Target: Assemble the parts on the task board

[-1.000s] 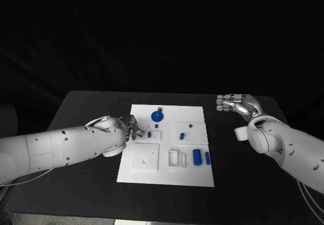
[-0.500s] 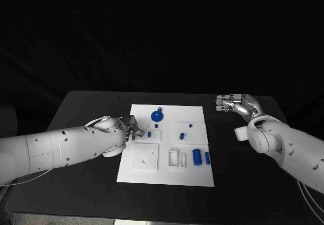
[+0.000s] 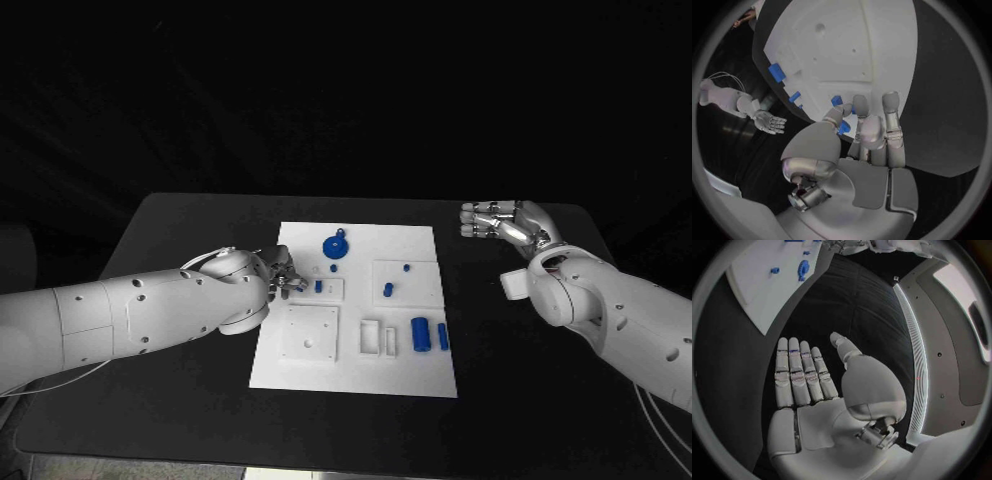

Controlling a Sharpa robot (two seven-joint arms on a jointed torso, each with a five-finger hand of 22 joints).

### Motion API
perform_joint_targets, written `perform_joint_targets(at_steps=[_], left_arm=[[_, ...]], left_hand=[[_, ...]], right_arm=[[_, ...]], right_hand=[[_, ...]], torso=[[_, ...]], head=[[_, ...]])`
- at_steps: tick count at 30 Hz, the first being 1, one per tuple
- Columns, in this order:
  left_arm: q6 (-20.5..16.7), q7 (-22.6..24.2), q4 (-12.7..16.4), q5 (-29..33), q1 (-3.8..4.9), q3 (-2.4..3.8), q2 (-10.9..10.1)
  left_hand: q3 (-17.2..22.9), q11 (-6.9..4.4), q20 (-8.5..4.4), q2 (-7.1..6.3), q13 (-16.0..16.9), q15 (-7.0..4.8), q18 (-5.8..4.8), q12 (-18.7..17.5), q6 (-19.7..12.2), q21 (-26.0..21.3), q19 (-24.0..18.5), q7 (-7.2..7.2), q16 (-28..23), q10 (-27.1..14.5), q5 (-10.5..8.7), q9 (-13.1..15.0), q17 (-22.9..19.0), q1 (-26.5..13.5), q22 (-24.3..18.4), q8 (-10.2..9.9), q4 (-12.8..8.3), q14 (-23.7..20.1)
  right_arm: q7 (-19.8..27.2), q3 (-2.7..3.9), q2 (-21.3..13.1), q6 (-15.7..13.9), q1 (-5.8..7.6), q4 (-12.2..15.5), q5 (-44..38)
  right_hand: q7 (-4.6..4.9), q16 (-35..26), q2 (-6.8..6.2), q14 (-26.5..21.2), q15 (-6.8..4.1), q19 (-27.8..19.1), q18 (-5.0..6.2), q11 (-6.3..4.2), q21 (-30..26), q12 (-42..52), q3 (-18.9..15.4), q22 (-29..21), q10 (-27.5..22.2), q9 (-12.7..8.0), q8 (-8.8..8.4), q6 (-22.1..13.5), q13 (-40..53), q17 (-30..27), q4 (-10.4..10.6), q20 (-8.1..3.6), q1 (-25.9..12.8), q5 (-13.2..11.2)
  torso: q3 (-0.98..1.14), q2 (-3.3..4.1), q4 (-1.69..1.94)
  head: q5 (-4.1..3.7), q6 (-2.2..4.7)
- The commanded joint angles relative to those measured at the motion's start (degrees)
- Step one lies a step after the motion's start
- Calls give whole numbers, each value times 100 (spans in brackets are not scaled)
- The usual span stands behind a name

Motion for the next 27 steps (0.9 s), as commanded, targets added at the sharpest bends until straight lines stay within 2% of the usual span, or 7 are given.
perform_joint_targets(at_steps=[1, 10, 27], left_arm=[[309, 2, 18, -32, -12, -6, 23], [463, -37, -7, -62, -17, -6, 38], [420, 4, -75, -50, -20, -4, 81]], left_hand=[[298, -38, 2, -8, 6, 2, 9, -22, 534, -20, 39, -528, -32, -13, 25, -13, 8, 39, 97, 19, -295, 34], [296, -37, 5, -8, 2, 4, 10, -36, 555, -21, 34, -527, -36, -7, 21, -74, 22, 44, 99, 4, -308, 33], [288, -36, 7, -5, 6, 4, 14, -34, 555, -20, 40, -532, -37, 5, 27, -91, 40, 32, 97, 39, -311, 41]], right_arm=[[53, 1, 7, 120, 1, 0, -7], [56, 1, 12, 132, 1, -7, -7], [47, 1, 35, 196, 0, -24, -31]], right_hand=[[-7, -21, 20, -25, -19, -31, 29, -24, 20, -24, -32, -4, -17, -3, -12, 9, -6, -6, -4, 18, 20, 3], [-6, -20, 21, -26, -20, -34, 28, -25, 18, -24, -44, -5, -20, -4, -13, 7, -6, -6, 2, 18, 15, 15], [-14, -21, 36, -33, -20, -40, 25, -32, 18, -25, -36, -4, -8, -2, -11, 51, -7, -6, 3, 18, 8, 25]], torso=[[1, -1, -1], [-1, 0, -5], [-2, 1, -3]], head=[[3, -4], [4, -3], [-10, -13]])
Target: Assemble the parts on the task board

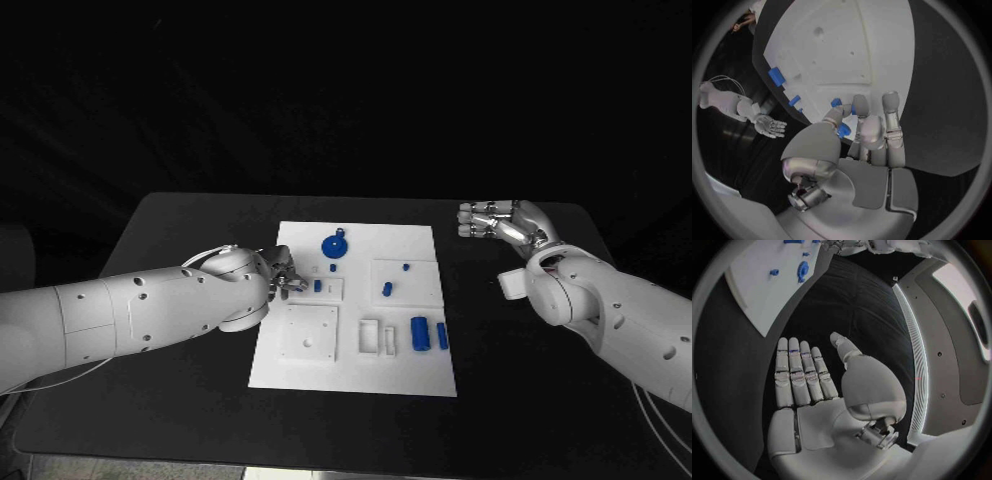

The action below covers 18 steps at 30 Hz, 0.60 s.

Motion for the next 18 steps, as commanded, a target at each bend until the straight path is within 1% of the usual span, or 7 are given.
perform_joint_targets(at_steps=[1, 10, 18], left_arm=[[165, 22, -2, 32, -29, -20, 28], [189, 39, -45, 37, -29, -19, 87], [399, 9, -105, 53, -29, -19, 144]], left_hand=[[292, -34, 7, -3, 7, 4, 13, -35, 549, -20, 40, -527, -37, 13, 18, -5, 5, 34, 94, 15, -306, 41], [277, -34, 8, -3, 10, 4, 14, -35, 529, -26, 44, -528, -44, 12, 8, -18, 4, 13, 91, 37, -284, 42], [219, -23, 15, -19, 16, 12, 7, -34, 485, -51, 34, -519, -74, -20, -117, -59, -30, 15, 87, 13, -208, 23]], right_arm=[[50, 1, 12, 129, 0, -4, -27], [48, 1, 31, 161, 0, -23, -30], [47, 0, 34, 171, 0, -29, -31]], right_hand=[[5, -21, 36, -33, -20, -40, 25, -32, 18, -25, -20, -4, -9, -2, -11, 31, -7, -6, -13, 18, 8, 25], [4, -22, 41, -40, -19, -45, 25, -33, 17, -25, -5, -4, -14, -2, -11, 31, -7, -7, -14, 19, 7, 53], [7, -22, 42, -42, -18, -47, 25, -31, 17, -24, 6, -4, -15, -3, -12, 18, -7, -7, -14, 19, 3, 70]], torso=[[1, 0, -2], [4, 0, -3], [7, -1, -3]], head=[[4, 4], [-7, 13], [-18, 2]])
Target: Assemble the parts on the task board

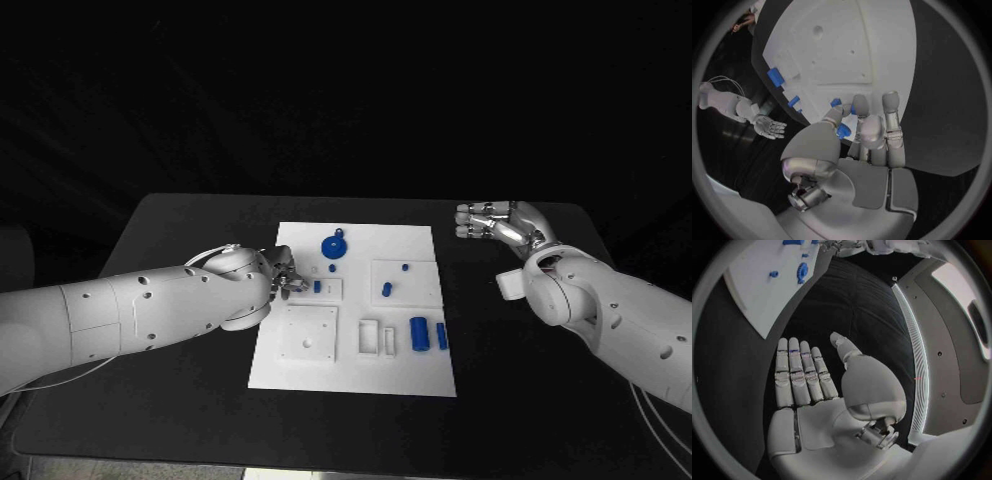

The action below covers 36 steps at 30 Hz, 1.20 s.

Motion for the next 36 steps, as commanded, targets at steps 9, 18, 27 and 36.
perform_joint_targets(at_steps=[9, 18, 27, 36], left_arm=[[248, 32, -41, 36, -32, -19, 77], [206, 48, -68, 25, -32, -19, 89], [214, 32, -108, 41, -31, -18, 97], [206, 27, -142, 48, -31, -18, 95]], left_hand=[[177, -31, 19, -51, 9, 16, 4, -16, 455, -58, 52, -496, -36, -33, -93, -108, -34, 189, 92, -54, -1, 16], [166, -30, 20, -86, 7, 16, 2, -14, 439, -64, 57, -497, -42, -32, -110, -119, -48, 169, 91, -43, 60, 16], [-426, -28, 4, -478, 24, 13, -45, 34, 475, -138, 74, -521, -120, -117, -782, -536, -197, 250, 72, -355, 565, -25], [-1095, -28, -10, -686, 24, 12, -74, 107, 512, -210, 104, -513, -127, -165, -1192, -801, -258, 565, 80, -297, 1297, -48]], right_arm=[[53, 1, 18, 133, 0, -14, -28], [56, 0, 27, 145, -2, -32, -28], [55, 0, 29, 144, -2, -38, -28], [53, 0, 29, 146, -3, -36, -28]], right_hand=[[10, -22, 25, -52, -14, -36, 24, -29, 17, -24, 13, -4, -17, -4, -12, 0, -7, -7, -41, 1, 14, -8], [12, -21, 29, -54, -14, -41, 23, -28, 16, -26, 8, -5, -22, -4, -13, -11, -7, -7, -42, 3, 6, 5], [23, -21, 23, -56, -6, -59, 17, -13, 14, -24, -35, -5, -38, -6, -14, -78, -6, -7, -39, 7, -1, 11], [31, -22, 15, -69, 2, -72, 17, -4, 16, -25, -107, -5, -48, -9, -18, -131, -7, -7, -91, 9, 65, -22]], torso=[[-2, 1, -2], [-6, -1, 1], [-3, -1, 1], [-3, -2, 1]], head=[[-15, -2], [-24, -1], [-25, 1], [-28, 3]])
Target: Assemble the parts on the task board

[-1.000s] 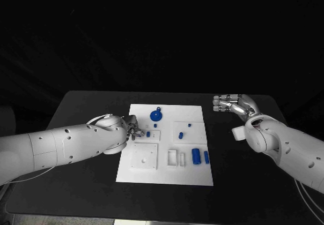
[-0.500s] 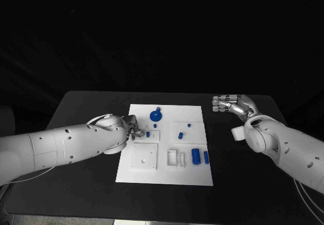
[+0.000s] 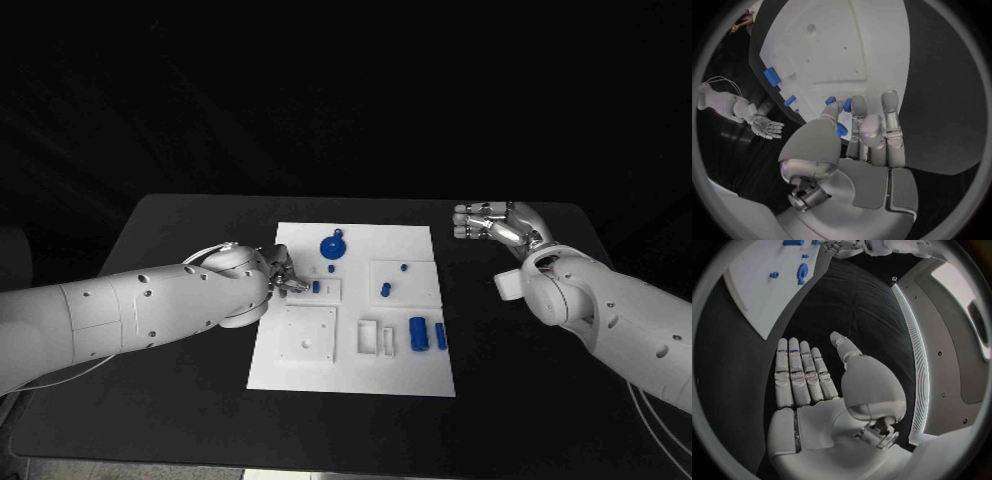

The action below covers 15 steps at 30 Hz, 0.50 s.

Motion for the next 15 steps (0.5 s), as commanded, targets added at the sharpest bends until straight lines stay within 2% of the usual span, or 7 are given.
perform_joint_targets(at_steps=[1, 2, 4, 11, 15], left_arm=[[137, 45, 24, 60, -41, -22, 38], [138, 45, 21, 61, -41, -22, 38], [142, 46, 17, 61, -41, -22, 38], [130, 53, 2, 69, -41, -22, 39], [112, 52, -5, 72, -41, -21, 39]], left_hand=[[-111, 31, 12, -45, -3, 10, -73, 36, -11, -48, 44, 46, -36, 16, -60, -226, -14, 118, 82, 32, 163, -49], [-181, 33, 12, -59, -8, 10, -74, 41, -11, -61, 48, 46, -33, 14, -70, -258, -19, 194, 83, 49, 255, -49], [-264, 33, 10, -77, -18, 7, -77, 49, -14, -68, 55, 45, -28, 13, -76, -302, -27, 300, 91, 76, 369, -49], [-358, 36, 5, -115, -26, 6, -84, 59, -24, -82, 59, 51, -32, 4, -110, -348, -45, 358, 91, 105, 470, -59], [-423, 39, 6, -143, -26, 9, -82, 65, -26, -89, 62, 57, -39, 0, -192, -358, -56, 340, 90, 117, 542, -62]], right_arm=[[52, 0, 4, 102, -1, 7, -26], [51, 0, 4, 105, -1, 7, -26], [50, 0, 3, 116, -1, 6, -26], [47, 0, 0, 126, -2, 0, -26], [47, 0, 0, 126, -3, -2, -26]], right_hand=[[4, -22, -2, -28, 2, -30, 17, -4, 16, -25, -19, -5, -48, -9, -18, -42, -7, -7, -21, 9, 47, -22], [5, -21, 42, -32, 3, -39, 21, -5, 21, -24, -92, -4, -51, -9, -17, -52, -7, -7, -87, 13, 42, -26], [5, -21, 42, -32, 3, -39, 21, -5, 21, -24, -92, -4, -51, -9, -17, -52, -7, -7, -87, 13, 42, -26], [6, -21, 52, -33, 4, -48, 16, 0, 14, -24, -115, -6, -52, -9, -18, -60, -7, -7, -91, 15, 32, -42], [6, -22, 56, -36, 6, -53, 14, 0, 15, -24, -130, -5, -53, -9, -18, -60, -7, -7, -87, 15, 26, -41]], torso=[[0, -2, 0], [0, -2, 0], [0, -1, 0], [-3, 1, -1], [-2, -1, -1]], head=[[-5, 0], [-5, 0], [-6, 0], [-4, 2], [-5, 1]])
